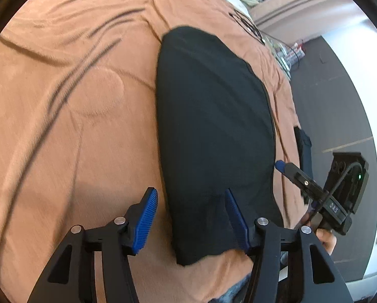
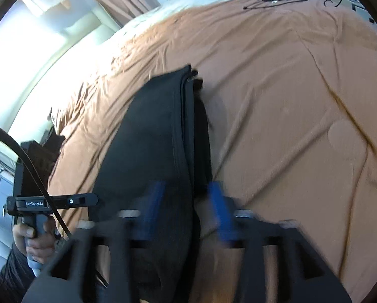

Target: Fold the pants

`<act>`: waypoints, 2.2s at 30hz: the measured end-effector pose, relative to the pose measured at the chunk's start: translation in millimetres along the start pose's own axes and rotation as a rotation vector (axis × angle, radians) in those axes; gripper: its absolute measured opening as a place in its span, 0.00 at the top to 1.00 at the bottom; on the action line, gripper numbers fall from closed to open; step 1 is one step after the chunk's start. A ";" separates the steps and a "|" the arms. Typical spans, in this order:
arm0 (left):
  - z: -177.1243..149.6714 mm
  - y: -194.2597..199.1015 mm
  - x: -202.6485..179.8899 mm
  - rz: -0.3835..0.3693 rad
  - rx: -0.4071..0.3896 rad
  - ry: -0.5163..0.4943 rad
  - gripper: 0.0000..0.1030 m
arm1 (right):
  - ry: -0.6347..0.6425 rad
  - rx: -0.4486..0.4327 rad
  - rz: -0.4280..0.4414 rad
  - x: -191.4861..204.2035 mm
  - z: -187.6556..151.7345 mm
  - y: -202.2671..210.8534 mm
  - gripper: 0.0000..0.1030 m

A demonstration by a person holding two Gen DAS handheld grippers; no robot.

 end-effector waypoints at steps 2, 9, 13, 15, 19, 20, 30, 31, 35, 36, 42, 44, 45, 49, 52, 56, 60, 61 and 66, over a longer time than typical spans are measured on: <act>11.1 0.1 3.1 -0.004 -0.018 0.009 0.44 | 0.003 -0.013 0.004 0.3 7.4 -2.2 0.40; 42.2 -8.4 3.0 -0.018 -0.046 0.010 0.44 | -0.009 0.027 0.059 2.4 25.9 -38.2 0.40; 57.2 -16.8 1.5 -0.034 -0.051 0.020 0.44 | -0.019 0.068 0.091 0.9 37.3 -59.4 0.40; 60.2 -19.8 1.6 -0.041 -0.053 0.023 0.44 | -0.028 0.087 0.122 1.3 42.1 -66.2 0.40; 71.6 -29.3 3.4 -0.052 -0.054 0.033 0.44 | -0.029 0.123 0.168 2.3 50.1 -80.6 0.40; 74.7 -29.9 5.2 -0.058 -0.058 0.038 0.44 | -0.029 0.135 0.181 2.2 51.7 -84.2 0.40; 93.6 -34.6 10.7 -0.093 -0.091 0.062 0.46 | -0.044 0.172 0.271 -1.9 70.2 -101.3 0.33; 94.5 -35.8 10.5 -0.094 -0.091 0.062 0.46 | -0.044 0.177 0.289 -1.0 70.8 -101.7 0.30; 96.4 -38.2 5.9 -0.098 -0.087 0.050 0.46 | -0.047 0.188 0.309 -5.6 70.5 -104.8 0.29; 97.1 -38.6 5.2 -0.105 -0.088 0.050 0.46 | -0.046 0.195 0.302 -6.3 70.3 -108.4 0.29; 96.6 -36.5 12.0 -0.151 -0.103 0.089 0.49 | -0.038 0.199 0.278 -3.1 74.7 -118.6 0.38; 97.7 -34.8 16.6 -0.147 -0.110 0.105 0.59 | -0.042 0.196 0.253 -4.9 77.4 -122.7 0.53; 98.4 -33.8 17.7 -0.144 -0.112 0.110 0.68 | -0.057 0.198 0.255 -3.8 77.4 -121.2 0.63; 99.0 -26.0 11.2 -0.167 -0.125 0.104 0.84 | -0.084 0.170 0.262 -3.9 77.8 -109.7 0.74; 97.7 -16.2 1.2 -0.183 -0.146 0.090 0.84 | -0.035 0.112 0.233 3.1 75.4 -91.6 0.76; 95.8 0.4 -17.5 -0.211 -0.182 0.058 0.84 | 0.002 0.045 0.231 14.7 73.4 -62.6 0.77; 91.1 18.2 -35.4 -0.226 -0.214 0.022 0.84 | 0.034 -0.014 0.223 27.9 68.4 -35.8 0.78; 89.4 23.1 -40.0 -0.232 -0.223 0.013 0.84 | 0.041 -0.029 0.221 31.3 66.8 -27.6 0.78; 80.4 48.8 -63.0 -0.247 -0.264 -0.035 0.85 | 0.087 -0.110 0.209 46.9 59.2 12.7 0.79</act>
Point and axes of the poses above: each gripper's, at about its wrist camera, not at the fingertips, and y roughly against the way its jaws point, x to its left, z to its top, the point moved 10 cm from there along -y, roughly the way its jaws point, and after that the axes turned 11 degrees about -z, right-handed, at the moved point
